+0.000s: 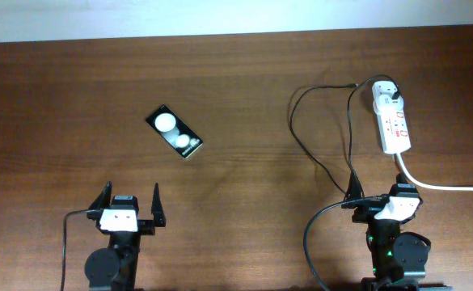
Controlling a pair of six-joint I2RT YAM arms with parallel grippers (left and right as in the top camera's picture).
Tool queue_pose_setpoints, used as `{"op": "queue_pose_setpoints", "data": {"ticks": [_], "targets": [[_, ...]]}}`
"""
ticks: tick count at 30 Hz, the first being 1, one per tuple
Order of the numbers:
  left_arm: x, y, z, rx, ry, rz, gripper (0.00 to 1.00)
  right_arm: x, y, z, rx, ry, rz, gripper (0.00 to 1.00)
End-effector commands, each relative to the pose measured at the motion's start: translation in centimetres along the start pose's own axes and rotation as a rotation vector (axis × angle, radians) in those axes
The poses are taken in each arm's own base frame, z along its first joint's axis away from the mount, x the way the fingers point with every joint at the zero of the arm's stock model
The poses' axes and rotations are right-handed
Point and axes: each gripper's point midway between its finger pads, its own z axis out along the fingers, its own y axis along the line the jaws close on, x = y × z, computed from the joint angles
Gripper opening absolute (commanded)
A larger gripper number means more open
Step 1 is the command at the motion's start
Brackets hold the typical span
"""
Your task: Plug charger to phone and switch on socket
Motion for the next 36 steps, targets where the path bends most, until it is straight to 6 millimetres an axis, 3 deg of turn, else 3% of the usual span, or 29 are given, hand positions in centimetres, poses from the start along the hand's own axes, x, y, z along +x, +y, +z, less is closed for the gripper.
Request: {"op": "queue_pose_setpoints", "data": {"ticks": [1,17,28,36], "targets": [[0.2,-0.1,0.0,0.009,-0.001,0.019,0.99,0.2,-0.1,0.0,0.007,0.000,-0.001,0.99],[0.3,-1.5,-0.7,0.087,0.072,-0.064,0.99,0.2,-0.1,0.0,0.007,0.000,-0.001,0.99],[-2.8,-1.4,-3.1,0.089,0.121,-0.067,0.99,0.2,-0.1,0.0,0.007,0.000,-0.001,0.99],[-3.5,-1.4,-4.2,0.091,0.150,-0.070,0.99,0.2,-0.1,0.0,0.007,0.001,-0.001,0.99]]}}
